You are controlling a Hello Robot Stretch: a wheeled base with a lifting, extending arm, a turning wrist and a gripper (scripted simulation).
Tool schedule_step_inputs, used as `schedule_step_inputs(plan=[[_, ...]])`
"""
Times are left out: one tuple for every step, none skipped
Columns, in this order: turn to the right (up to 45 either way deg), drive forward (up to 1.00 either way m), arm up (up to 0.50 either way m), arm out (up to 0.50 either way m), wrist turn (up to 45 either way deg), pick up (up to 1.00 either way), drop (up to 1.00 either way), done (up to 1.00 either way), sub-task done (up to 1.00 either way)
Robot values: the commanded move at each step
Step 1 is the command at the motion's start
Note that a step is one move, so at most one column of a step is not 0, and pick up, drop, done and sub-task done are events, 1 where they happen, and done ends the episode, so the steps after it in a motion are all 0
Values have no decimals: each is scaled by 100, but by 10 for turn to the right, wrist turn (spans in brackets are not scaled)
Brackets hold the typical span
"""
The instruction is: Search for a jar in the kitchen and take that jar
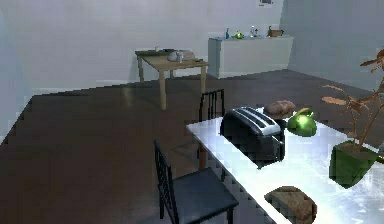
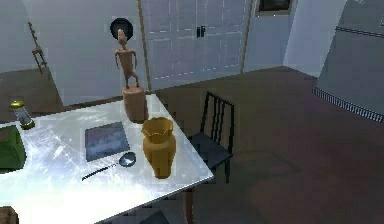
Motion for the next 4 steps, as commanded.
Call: schedule_step_inputs(plan=[[0,0,50,0,0,0,0,0,0],[0,0,38,0,0,0,0,0,0],[0,0,0,34,0,0,0,0,0],[0,0,0,0,450,0,0,0,0]])
